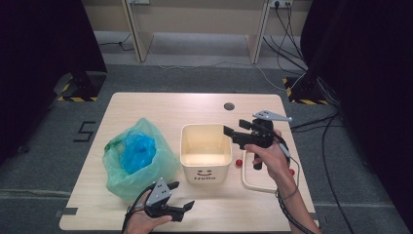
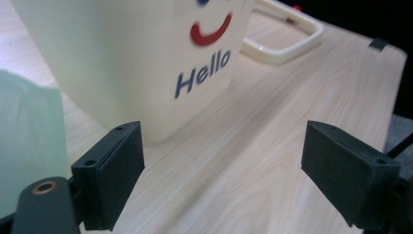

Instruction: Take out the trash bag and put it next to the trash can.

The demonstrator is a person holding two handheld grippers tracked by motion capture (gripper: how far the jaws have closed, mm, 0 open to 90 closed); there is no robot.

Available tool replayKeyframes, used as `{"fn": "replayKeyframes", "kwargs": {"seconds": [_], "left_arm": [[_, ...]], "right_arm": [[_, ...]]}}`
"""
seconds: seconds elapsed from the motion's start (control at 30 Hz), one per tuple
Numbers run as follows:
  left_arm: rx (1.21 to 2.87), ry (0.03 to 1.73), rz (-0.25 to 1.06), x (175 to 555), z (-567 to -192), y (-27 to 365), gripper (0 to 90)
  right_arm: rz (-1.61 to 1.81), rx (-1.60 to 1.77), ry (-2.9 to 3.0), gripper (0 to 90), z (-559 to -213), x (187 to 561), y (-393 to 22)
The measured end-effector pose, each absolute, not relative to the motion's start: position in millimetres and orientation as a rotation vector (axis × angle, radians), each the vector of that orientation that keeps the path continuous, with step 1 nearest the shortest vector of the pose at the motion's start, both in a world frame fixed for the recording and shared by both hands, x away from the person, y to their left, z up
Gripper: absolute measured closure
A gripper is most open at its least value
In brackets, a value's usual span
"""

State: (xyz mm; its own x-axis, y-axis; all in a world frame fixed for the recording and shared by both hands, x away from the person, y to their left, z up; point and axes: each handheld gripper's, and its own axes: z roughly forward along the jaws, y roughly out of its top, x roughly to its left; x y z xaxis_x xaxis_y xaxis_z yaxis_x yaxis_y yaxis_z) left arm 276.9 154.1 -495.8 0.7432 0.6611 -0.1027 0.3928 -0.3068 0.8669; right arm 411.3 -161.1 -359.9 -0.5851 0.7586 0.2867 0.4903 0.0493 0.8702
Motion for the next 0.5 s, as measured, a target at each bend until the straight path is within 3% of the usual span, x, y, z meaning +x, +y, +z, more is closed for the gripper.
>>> {"fn": "replayKeyframes", "kwargs": {"seconds": [0.5], "left_arm": [[2.111, 0.835, 0.410, 283.2, -516.5, 156.6, 15.5]], "right_arm": [[1.464, 1.374, 1.997, 26.0, -392.2, 394.7, -203.9]]}}
